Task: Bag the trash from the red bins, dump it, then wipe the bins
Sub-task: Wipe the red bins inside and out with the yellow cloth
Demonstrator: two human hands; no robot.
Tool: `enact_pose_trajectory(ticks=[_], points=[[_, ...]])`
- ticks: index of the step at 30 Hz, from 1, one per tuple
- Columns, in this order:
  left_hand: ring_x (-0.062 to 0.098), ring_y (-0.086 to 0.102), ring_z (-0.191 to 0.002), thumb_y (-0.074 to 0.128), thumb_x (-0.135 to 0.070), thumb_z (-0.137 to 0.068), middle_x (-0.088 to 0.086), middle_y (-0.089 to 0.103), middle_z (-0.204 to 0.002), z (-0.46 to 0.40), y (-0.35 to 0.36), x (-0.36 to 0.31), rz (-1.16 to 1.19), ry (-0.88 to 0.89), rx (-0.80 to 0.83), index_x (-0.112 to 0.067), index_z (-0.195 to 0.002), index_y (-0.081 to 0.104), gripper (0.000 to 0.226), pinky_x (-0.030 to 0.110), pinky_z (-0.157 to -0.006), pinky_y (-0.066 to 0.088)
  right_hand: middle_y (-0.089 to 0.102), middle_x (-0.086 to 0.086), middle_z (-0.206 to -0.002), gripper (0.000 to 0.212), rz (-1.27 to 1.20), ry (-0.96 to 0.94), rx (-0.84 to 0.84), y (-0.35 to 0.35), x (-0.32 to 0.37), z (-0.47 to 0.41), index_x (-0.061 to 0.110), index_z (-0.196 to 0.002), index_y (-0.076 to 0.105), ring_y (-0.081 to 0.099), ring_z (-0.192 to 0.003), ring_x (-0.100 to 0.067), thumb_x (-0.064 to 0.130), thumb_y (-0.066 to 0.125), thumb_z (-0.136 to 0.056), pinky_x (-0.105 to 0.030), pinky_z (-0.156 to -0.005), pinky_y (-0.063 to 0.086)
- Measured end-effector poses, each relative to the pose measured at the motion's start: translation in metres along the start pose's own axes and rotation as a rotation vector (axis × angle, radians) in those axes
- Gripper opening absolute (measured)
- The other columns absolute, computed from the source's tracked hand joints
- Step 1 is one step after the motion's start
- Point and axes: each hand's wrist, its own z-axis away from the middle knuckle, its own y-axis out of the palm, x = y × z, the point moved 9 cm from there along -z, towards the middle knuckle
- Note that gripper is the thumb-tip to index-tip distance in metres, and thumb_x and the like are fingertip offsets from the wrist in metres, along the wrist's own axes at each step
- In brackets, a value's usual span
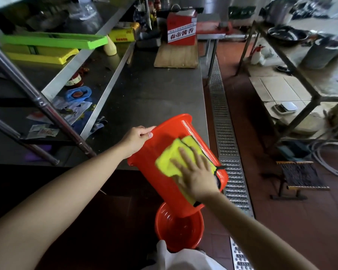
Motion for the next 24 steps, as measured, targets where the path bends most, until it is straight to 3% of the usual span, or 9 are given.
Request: enact_pose_trajectory(ticks=[4, 7, 9, 13, 15, 18, 20, 24], points=[[0.011, 0.056, -0.121, 0.057, -0.030, -0.099, -0.016, 0.061, -0.122, 0.003, 0.003, 0.001, -0.012, -0.040, 0.019, -0.037, -0.131, 0.059, 0.033, 0.036, -0.106, 0.044, 0.015, 0.011, -0.167, 0.055, -0.411, 0.423, 0.103, -0.010, -0.103, -0.010, 0.048, -0.153, 0.030, 0.020, -0.153, -0.025, 0.056, 0.044, -0.100, -0.054, -0.116, 0.030], [0.012, 0.054, -0.124, 0.056, -0.031, -0.099, -0.013, 0.059, -0.128, 0.002, 0.003, -0.004, -0.040, -0.052, 0.009, -0.037, -0.133, 0.058, 0.034, 0.038, -0.107, 0.044, 0.015, 0.009, -0.167, 0.054, -0.328, 0.498, 0.075, -0.008, -0.093, -0.007, 0.050, -0.153, 0.027, 0.013, -0.154, -0.024, 0.058, 0.040, -0.101, -0.056, -0.116, 0.029], [0.011, 0.055, -0.122, 0.056, -0.030, -0.100, -0.011, 0.060, -0.129, 0.001, 0.003, -0.009, -0.053, -0.044, 0.003, -0.035, -0.133, 0.059, 0.034, 0.034, -0.105, 0.044, 0.015, 0.006, -0.168, 0.056, -0.085, 0.375, -0.027, -0.009, -0.046, 0.005, 0.050, -0.152, 0.028, 0.010, -0.154, -0.032, 0.060, 0.039, -0.098, -0.057, -0.114, 0.024], [0.011, 0.057, -0.119, 0.057, -0.023, -0.099, -0.007, 0.062, -0.125, -0.002, 0.008, -0.016, -0.027, -0.007, 0.006, -0.028, -0.131, 0.062, 0.033, 0.027, -0.103, 0.043, 0.025, -0.001, -0.165, 0.058, 0.203, -0.238, -0.058, 0.025, 0.067, 0.048, 0.037, -0.147, 0.046, 0.016, -0.151, -0.045, 0.045, 0.058, -0.091, -0.064, -0.114, 0.026], [0.011, 0.057, -0.120, 0.056, -0.022, -0.100, -0.007, 0.062, -0.125, -0.001, 0.009, -0.014, -0.008, -0.019, 0.011, -0.027, -0.133, 0.061, 0.034, 0.031, -0.107, 0.043, 0.024, 0.001, -0.166, 0.059, 0.176, -0.263, -0.080, 0.023, 0.063, 0.052, 0.036, -0.148, 0.045, 0.016, -0.152, -0.041, 0.044, 0.058, -0.092, -0.061, -0.116, 0.024], [0.012, 0.058, -0.117, 0.055, -0.020, -0.100, -0.007, 0.061, -0.120, 0.001, 0.007, -0.013, 0.010, -0.015, 0.005, -0.023, -0.133, 0.061, 0.034, 0.037, -0.109, 0.042, 0.015, 0.006, -0.168, 0.058, -0.014, -0.041, -0.094, 0.000, 0.001, 0.037, 0.045, -0.151, 0.036, 0.014, -0.154, -0.033, 0.057, 0.049, -0.096, -0.054, -0.117, 0.022], [0.012, 0.057, -0.119, 0.054, -0.022, -0.101, -0.010, 0.060, -0.121, 0.003, 0.007, -0.012, 0.006, -0.030, 0.014, -0.026, -0.134, 0.060, 0.034, 0.039, -0.110, 0.042, 0.018, 0.010, -0.167, 0.057, -0.153, 0.176, -0.054, -0.008, -0.063, 0.033, 0.048, -0.151, 0.035, 0.022, -0.152, -0.027, 0.064, 0.043, -0.097, -0.046, -0.115, 0.027], [0.017, 0.050, -0.129, 0.052, -0.031, -0.101, -0.008, 0.055, -0.134, 0.003, 0.008, -0.016, -0.046, -0.067, 0.010, -0.035, -0.136, 0.056, 0.035, 0.044, -0.110, 0.041, 0.034, 0.007, -0.161, 0.066, -0.666, 0.531, -0.001, 0.000, -0.144, 0.037, 0.032, -0.150, 0.045, 0.033, -0.148, -0.018, 0.067, 0.045, -0.093, -0.032, -0.116, 0.029]])
